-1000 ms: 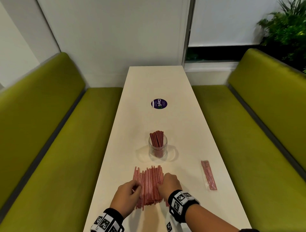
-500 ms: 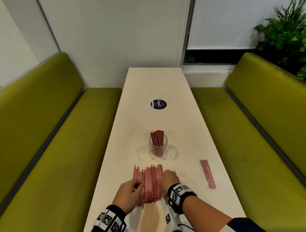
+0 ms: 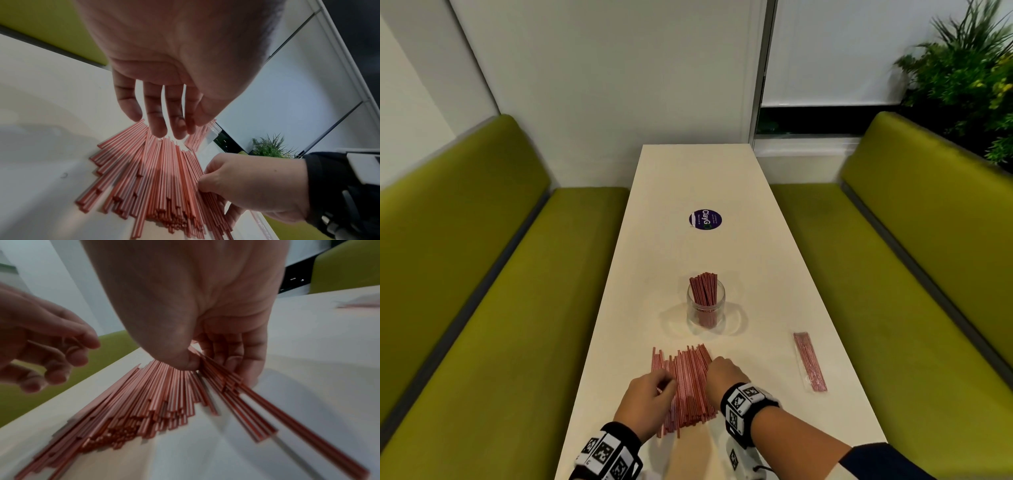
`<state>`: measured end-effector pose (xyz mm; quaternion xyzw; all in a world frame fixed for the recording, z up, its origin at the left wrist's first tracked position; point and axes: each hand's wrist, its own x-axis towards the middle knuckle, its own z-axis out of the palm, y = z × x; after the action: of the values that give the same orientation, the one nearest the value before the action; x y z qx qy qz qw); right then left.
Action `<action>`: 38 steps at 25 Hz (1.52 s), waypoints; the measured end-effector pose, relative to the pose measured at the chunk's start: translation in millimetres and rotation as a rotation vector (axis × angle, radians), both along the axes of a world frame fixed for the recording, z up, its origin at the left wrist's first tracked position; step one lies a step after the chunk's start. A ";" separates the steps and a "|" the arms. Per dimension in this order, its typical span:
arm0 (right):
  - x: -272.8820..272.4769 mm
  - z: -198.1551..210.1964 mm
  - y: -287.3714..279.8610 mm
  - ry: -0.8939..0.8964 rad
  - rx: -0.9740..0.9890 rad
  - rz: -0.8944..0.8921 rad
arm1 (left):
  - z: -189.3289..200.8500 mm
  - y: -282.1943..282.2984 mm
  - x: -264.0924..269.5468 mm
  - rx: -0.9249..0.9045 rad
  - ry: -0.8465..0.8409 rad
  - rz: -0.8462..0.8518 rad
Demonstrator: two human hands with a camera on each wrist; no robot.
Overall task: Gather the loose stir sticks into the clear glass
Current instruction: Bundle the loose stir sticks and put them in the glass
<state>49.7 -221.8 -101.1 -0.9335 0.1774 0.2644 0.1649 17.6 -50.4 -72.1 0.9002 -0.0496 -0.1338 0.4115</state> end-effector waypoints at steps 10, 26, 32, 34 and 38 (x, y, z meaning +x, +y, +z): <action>-2.5 -10.6 -1.6 -0.008 -0.014 0.048 | 1.2 2.5 8.4 0.000 0.006 0.006; -19.1 39.3 -23.0 -0.221 0.507 0.086 | 8.2 -3.9 22.5 -0.237 0.184 0.147; -28.6 60.8 -6.4 -0.208 0.528 0.392 | 25.5 -14.2 40.1 -0.412 0.186 0.201; -30.9 63.9 -6.7 -0.204 0.528 0.415 | 26.7 -14.7 41.9 -0.310 0.173 0.116; -30.6 63.9 -16.3 -0.190 0.633 0.359 | 31.3 -7.4 44.4 -0.303 0.288 -0.050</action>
<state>19.1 -238.1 -37.2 -0.8730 -0.0954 0.2432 0.4119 62.1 -57.9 -40.8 0.7980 -0.0320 -0.2622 0.5416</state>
